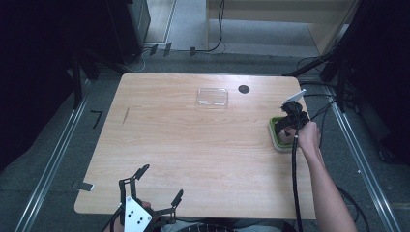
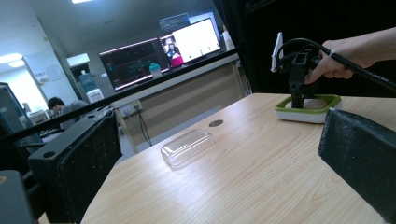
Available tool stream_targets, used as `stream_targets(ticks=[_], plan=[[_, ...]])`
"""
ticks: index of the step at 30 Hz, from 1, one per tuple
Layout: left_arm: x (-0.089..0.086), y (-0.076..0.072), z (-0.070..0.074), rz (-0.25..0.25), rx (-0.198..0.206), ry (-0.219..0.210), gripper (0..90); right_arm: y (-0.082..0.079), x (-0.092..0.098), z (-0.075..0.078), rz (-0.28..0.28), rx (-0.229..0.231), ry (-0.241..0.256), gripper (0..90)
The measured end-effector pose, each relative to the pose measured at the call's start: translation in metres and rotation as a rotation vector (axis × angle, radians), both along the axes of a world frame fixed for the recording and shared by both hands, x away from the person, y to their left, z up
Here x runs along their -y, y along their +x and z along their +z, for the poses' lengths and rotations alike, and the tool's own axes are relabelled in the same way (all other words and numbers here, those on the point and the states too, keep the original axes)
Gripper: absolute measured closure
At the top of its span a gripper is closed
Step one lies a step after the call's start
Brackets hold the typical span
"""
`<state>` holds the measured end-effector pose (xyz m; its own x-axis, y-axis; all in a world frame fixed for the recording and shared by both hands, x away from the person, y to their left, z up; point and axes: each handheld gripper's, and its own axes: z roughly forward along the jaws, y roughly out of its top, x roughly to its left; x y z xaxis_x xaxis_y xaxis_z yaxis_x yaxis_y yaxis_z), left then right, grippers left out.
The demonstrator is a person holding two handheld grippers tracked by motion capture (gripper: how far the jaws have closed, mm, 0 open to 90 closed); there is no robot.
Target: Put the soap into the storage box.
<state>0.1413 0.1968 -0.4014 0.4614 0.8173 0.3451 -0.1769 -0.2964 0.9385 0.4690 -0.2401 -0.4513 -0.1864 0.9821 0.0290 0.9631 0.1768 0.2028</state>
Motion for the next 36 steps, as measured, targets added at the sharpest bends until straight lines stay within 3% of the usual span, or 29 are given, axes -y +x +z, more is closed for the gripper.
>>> stream_targets(ticks=[12,17,25,36], plan=[[0.0,-0.001,0.0,0.0,0.004,-0.002,0.0,-0.008,0.0,0.016,0.032,0.011,0.001,22.7],[0.0,-0.001,0.0,0.0,0.003,0.002,0.0,-0.018,0.0,0.03,0.045,0.032,-0.004,16.4],[0.0,-0.001,0.0,-0.002,0.004,0.004,0.0,-0.037,-0.005,0.048,0.116,0.036,-0.007,12.9],[0.0,-0.001,0.0,-0.002,0.004,0.004,0.0,-0.063,-0.016,0.06,0.206,0.029,-0.039,10.9]])
